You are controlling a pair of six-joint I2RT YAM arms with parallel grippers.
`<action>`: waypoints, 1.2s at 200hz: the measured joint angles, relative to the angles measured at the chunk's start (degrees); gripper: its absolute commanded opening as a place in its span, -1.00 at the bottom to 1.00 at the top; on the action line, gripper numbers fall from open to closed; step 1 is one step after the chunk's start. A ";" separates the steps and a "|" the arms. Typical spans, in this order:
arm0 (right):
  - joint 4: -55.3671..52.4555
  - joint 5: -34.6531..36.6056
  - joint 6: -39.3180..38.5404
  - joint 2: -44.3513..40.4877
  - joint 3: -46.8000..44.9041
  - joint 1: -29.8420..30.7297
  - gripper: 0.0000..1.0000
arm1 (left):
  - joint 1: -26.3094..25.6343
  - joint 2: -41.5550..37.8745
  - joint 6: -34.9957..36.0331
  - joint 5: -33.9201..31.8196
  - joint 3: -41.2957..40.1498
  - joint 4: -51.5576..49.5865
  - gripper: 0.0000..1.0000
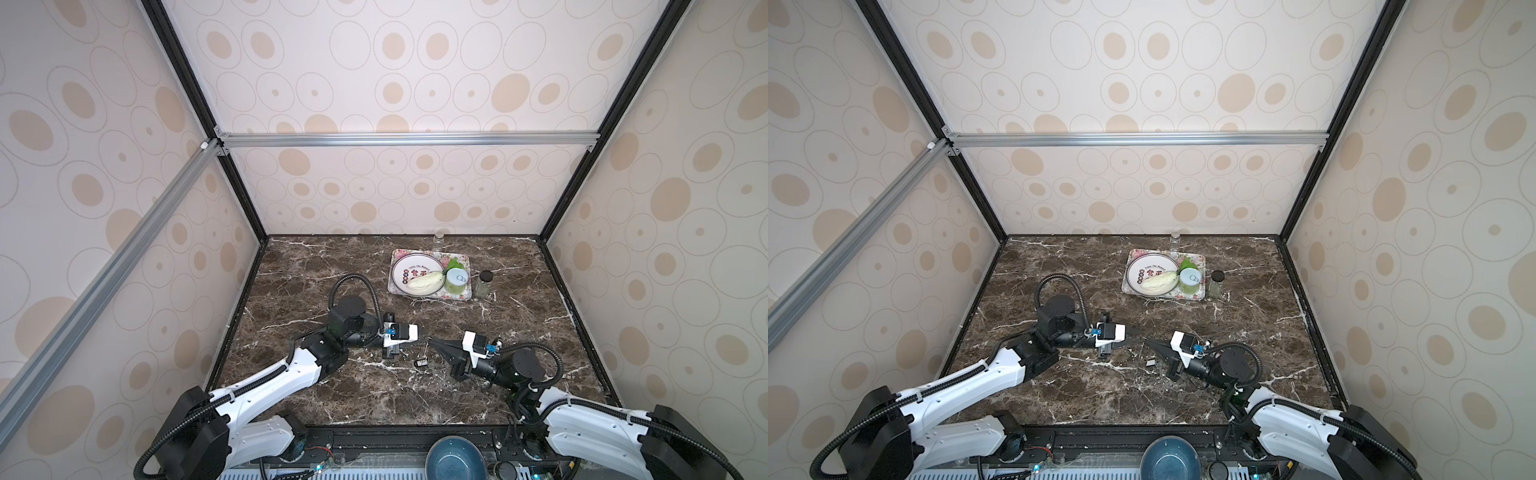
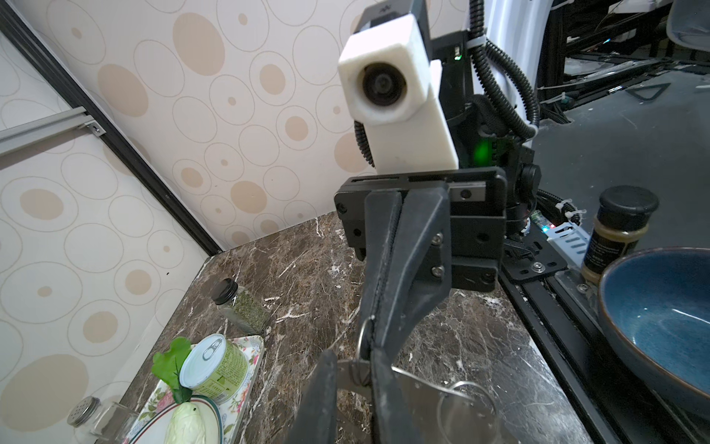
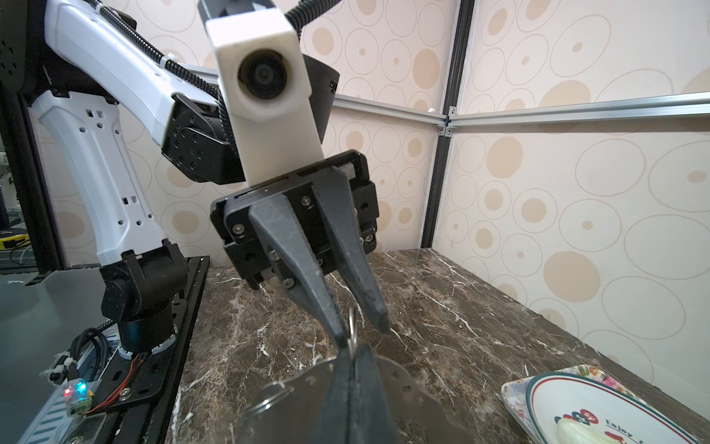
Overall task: Attach keys to a key ring
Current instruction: Pass the keyring.
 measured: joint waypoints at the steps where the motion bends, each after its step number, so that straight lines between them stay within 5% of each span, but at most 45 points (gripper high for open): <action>1: 0.00 0.00 0.00 0.00 0.00 0.00 -1.00 | 0.00 0.02 0.04 0.04 0.00 -0.02 -0.71; 150: 1.16 -0.31 0.48 1.53 -0.09 -0.02 -1.00 | 0.31 0.37 0.24 0.46 0.00 -0.55 -0.68; 220: 1.16 0.02 0.68 2.38 -0.09 -0.11 -1.00 | 0.31 0.37 0.24 1.66 0.00 -0.94 -1.00; 240: 1.09 0.11 0.85 2.38 -0.09 -0.11 -0.57 | 0.31 0.39 0.37 1.77 0.00 -1.03 -1.00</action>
